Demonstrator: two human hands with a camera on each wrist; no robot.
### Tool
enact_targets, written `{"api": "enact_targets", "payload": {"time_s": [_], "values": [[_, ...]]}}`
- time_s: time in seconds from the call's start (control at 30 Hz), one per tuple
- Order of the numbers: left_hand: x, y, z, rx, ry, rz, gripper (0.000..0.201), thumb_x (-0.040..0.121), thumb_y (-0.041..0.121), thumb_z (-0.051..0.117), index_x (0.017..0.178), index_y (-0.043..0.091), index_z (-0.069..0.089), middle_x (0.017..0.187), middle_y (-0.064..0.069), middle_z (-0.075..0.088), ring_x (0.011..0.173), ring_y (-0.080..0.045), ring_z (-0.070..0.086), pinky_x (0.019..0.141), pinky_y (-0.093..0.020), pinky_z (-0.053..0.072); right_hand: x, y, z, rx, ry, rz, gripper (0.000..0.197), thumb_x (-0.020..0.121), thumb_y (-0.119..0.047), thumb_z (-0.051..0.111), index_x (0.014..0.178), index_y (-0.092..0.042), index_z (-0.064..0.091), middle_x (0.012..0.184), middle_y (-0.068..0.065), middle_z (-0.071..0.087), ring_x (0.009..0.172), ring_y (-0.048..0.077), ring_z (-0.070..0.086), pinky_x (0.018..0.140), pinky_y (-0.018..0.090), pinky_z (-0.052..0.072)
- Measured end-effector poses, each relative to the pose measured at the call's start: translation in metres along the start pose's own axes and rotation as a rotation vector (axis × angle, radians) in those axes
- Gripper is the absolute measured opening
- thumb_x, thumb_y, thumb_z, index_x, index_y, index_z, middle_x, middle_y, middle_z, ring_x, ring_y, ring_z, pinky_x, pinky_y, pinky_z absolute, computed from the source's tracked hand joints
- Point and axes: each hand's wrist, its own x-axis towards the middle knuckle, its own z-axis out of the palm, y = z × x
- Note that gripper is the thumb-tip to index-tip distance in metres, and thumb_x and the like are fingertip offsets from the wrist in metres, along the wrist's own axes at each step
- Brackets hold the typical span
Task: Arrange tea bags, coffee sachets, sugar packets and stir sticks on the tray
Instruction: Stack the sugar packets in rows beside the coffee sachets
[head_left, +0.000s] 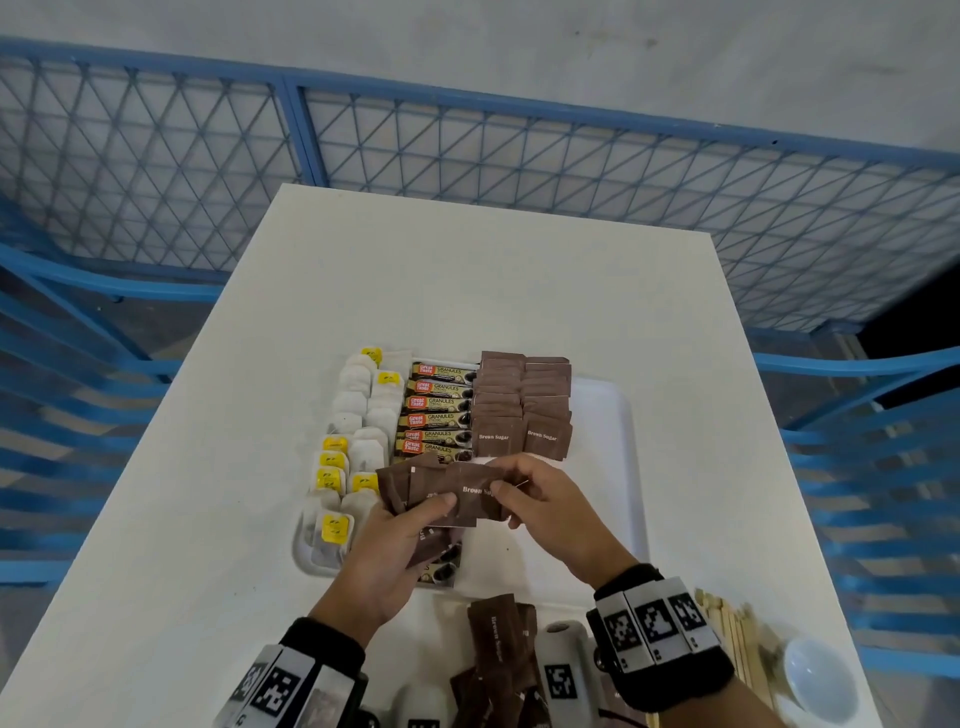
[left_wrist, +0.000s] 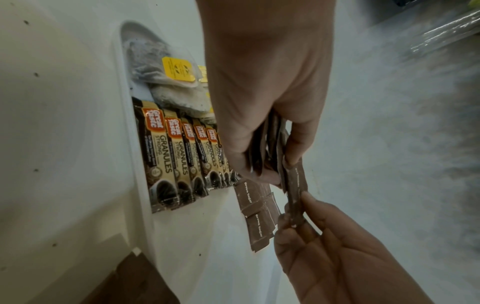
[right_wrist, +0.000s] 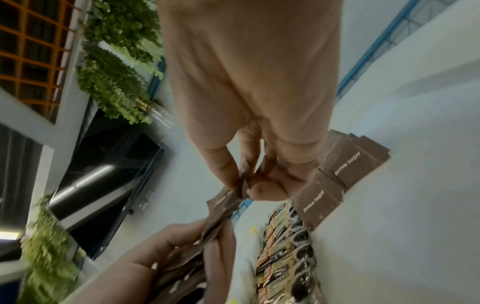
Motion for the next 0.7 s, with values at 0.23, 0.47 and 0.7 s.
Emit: {"api": "enact_targets", "payload": {"time_s": [0.23,0.47,0.7], "values": [[0.003,-0.003,-0.002,-0.019,0.044,0.017,0.021,0.084,-0.004,0.060,0.099,0.011,0.065,0.084,-0.005,0.072,0.083,-0.020,0.065,0.063,-0.026,0.054,-0.002,0.016,0.000,0.277,-0.033,0.103,0.016,0.086,-0.006,0.063,0.101,-0.002,0.059,0.085,0.007,0.066,0.072,0.014,0.062,0.067,0.024,0.051],[0.003,-0.002,-0.006,-0.089,0.078,-0.028,0.020,0.084,-0.001,0.059,0.099,0.011,0.066,0.082,-0.009,0.072,0.081,-0.023,0.065,0.056,-0.025,0.056,0.014,0.034,-0.031,0.338,0.212,0.126,0.016,0.085,0.005,0.060,0.100,0.000,0.061,0.080,0.007,0.063,0.068,0.014,0.062,0.061,0.016,0.053],[0.003,-0.002,-0.008,-0.116,0.071,-0.060,0.018,0.086,0.002,0.054,0.100,0.007,0.064,0.080,-0.013,0.071,0.066,-0.020,0.068,0.066,-0.031,0.054,0.045,0.055,-0.057,0.085,0.409,0.150,0.017,0.083,-0.002,0.065,0.081,-0.018,0.061,0.079,0.002,0.067,0.072,0.018,0.061,0.067,0.026,0.051]]}}
